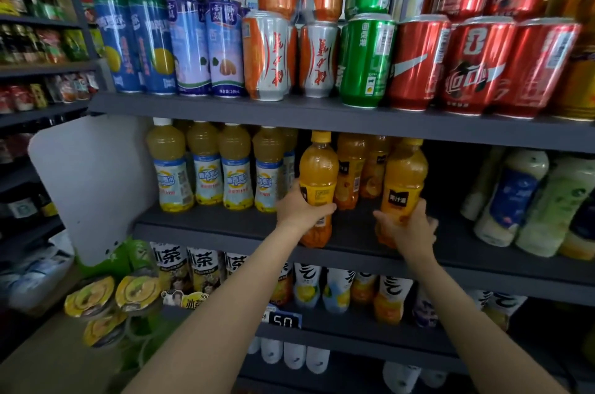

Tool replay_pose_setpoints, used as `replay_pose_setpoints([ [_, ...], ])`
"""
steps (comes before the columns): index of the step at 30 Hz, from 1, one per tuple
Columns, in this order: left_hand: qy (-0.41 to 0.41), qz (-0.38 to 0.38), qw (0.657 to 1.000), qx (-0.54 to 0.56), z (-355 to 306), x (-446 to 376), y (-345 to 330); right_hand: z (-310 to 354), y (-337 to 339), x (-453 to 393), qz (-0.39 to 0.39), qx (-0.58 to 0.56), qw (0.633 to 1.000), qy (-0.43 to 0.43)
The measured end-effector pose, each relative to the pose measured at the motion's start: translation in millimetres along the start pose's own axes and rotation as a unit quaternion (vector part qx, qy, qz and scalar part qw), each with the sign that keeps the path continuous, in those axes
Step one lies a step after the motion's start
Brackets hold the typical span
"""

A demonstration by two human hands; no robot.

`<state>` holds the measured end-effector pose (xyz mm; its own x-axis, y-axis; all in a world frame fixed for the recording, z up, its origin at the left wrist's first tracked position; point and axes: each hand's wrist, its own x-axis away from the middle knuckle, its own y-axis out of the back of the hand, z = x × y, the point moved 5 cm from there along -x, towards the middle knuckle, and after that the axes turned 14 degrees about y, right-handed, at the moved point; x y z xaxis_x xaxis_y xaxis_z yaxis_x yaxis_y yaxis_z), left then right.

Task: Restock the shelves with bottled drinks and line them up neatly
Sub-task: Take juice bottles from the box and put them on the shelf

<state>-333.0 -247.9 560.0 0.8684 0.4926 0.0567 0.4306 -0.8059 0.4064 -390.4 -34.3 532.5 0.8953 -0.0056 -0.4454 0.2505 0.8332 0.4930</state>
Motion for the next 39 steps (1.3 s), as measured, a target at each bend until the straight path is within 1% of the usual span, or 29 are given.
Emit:
replay_pose_setpoints([
  [2,0.007,0.007,1.0,-0.003,0,0,-1,-5,2,-18,0.002,0.014,0.999,-0.045],
  [4,0.02,0.017,1.0,-0.004,0,-1,-1,-8,-1,-34,0.005,0.026,0.997,-0.069],
  [7,0.032,0.04,0.999,0.002,2,0,-2,-10,-6,-50,-0.011,0.032,0.995,-0.092],
  [13,0.007,0.047,0.999,-0.021,19,9,-8,-31,-21,-62,-0.022,0.006,0.997,-0.068],
  [17,0.002,0.084,0.995,-0.056,12,12,-24,-33,-19,-77,-0.002,0.006,0.997,-0.079],
  [20,-0.004,0.1,0.993,-0.067,0,15,-45,-35,-12,-73,-0.017,0.005,0.997,-0.075],
  [24,-0.016,0.074,0.996,-0.047,-11,9,-72,-39,0,-52,-0.025,0.008,1.0,0.0],
  [26,-0.015,0.064,0.997,-0.042,-16,3,-85,-40,2,-42,-0.002,-0.009,1.0,0.024],
  [29,-0.009,0.074,0.997,-0.024,-25,-5,-99,-31,-10,-27,0.101,-0.053,0.992,0.053],
  [31,-0.006,0.089,0.996,0.018,-29,-8,-104,-24,-21,-23,0.14,-0.06,0.986,0.073],
  [32,-0.006,0.094,0.995,0.042,-28,-9,-106,-21,-24,-23,0.14,-0.05,0.985,0.082],
  [35,-0.024,0.106,0.991,0.075,-19,-7,-107,-20,-27,-31,0.086,0.007,0.991,0.1],
  [37,-0.043,0.118,0.991,0.05,-6,-3,-103,-21,-29,-35,0.058,0.056,0.993,0.087],
  [39,-0.067,0.107,0.992,0.021,9,1,-90,-22,-31,-37,0.045,0.078,0.994,0.068],
])
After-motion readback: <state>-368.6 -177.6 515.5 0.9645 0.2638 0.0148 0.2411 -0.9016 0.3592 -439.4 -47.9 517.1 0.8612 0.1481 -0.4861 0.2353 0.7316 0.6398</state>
